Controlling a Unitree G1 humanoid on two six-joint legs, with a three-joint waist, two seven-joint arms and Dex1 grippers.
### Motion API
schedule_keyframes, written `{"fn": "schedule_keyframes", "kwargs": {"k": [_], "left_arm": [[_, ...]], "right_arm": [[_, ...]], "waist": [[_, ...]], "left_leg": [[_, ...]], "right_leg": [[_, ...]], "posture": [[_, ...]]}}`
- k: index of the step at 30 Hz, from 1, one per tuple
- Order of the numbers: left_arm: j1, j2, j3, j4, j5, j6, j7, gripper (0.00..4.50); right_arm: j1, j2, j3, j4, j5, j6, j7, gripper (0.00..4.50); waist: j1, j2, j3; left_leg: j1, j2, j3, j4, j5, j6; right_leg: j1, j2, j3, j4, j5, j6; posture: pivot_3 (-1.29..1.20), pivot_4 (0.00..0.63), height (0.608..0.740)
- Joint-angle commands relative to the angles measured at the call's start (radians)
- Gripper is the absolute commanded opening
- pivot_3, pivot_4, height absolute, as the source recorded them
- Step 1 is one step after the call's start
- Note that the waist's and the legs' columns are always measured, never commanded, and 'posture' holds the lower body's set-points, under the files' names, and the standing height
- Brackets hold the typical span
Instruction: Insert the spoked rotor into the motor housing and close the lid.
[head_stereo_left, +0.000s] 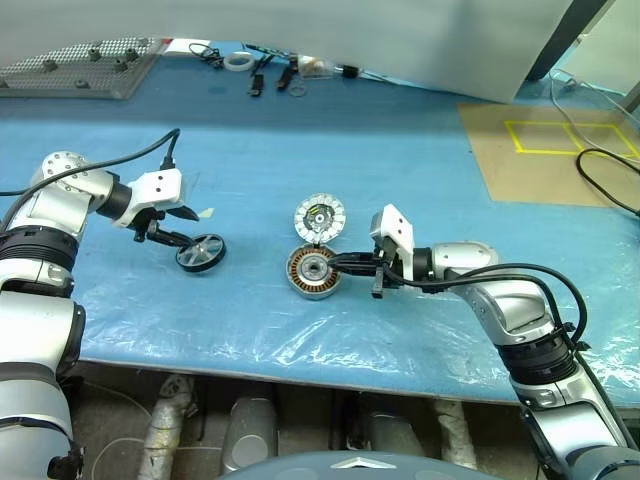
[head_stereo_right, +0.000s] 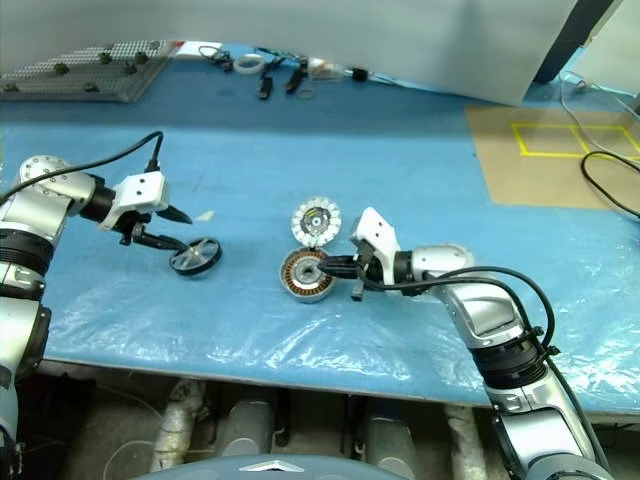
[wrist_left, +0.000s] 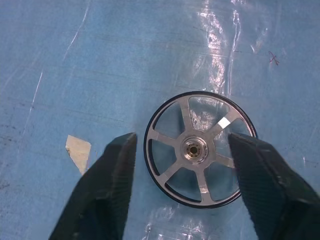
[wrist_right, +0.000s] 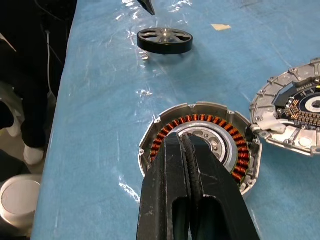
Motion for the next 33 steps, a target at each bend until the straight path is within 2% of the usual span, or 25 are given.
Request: {"fn": "schedule_keyframes", "kwargs": {"k": [1,7,11,18,23,33], "left_arm": [[0.007,0.029,0.023,-0.028,0.004,-0.009,-0.006,2.31],[0.136,0.073,0.058,-0.186,-0.047,0.033,-0.046,2.31],[0.188,0.072,0.069,-0.235,-0.048,0.086,-0.012,2.31],[0.133,0.025,0.050,-0.178,-0.011,0.119,0.067,2.31],[0.073,-0.002,0.037,-0.103,0.013,0.125,0.078,2.31],[0.045,-0.037,-0.006,-0.022,0.094,0.092,0.101,2.31]], "right_arm": [[-0.025,-0.009,-0.009,-0.049,0.023,0.026,-0.014,0.00],[-0.026,-0.012,-0.001,-0.059,0.025,0.053,-0.025,0.00],[-0.021,-0.010,0.001,-0.051,0.023,0.051,-0.031,0.00],[-0.017,-0.007,0.014,-0.047,0.020,0.044,-0.035,0.00],[-0.010,-0.002,0.013,-0.074,0.029,0.068,-0.054,0.00],[-0.017,-0.003,0.004,-0.136,0.058,0.147,-0.108,0.00]], "waist": [[0.000,0.000,0.000],[-0.003,0.000,0.000],[0.000,0.000,0.000],[0.002,0.000,0.000],[0.000,0.000,0.000],[-0.001,0.000,0.000]], "left_leg": [[0.000,0.000,0.000,0.000,0.000,0.000],[0.000,0.000,0.000,-0.001,0.000,0.000],[0.000,0.000,0.000,-0.002,0.000,0.000],[0.000,0.000,0.000,0.001,0.000,0.000],[0.000,0.000,0.000,0.002,0.000,0.000],[0.000,0.000,0.000,0.000,0.000,0.000]], "right_leg": [[0.000,0.000,0.000,0.000,0.000,0.000],[-0.001,0.000,0.000,0.000,0.000,0.000],[-0.001,0.000,0.000,0.000,0.000,0.000],[0.001,0.000,0.000,0.000,-0.001,-0.002],[0.001,0.000,0.000,0.000,0.000,0.000],[0.000,0.000,0.000,0.000,0.000,0.000]], "posture": [[0.00,0.150,0.740],[0.00,0.150,0.740],[0.00,0.150,0.740],[0.00,0.150,0.740],[0.00,0.150,0.740],[0.00,0.150,0.740]]}}
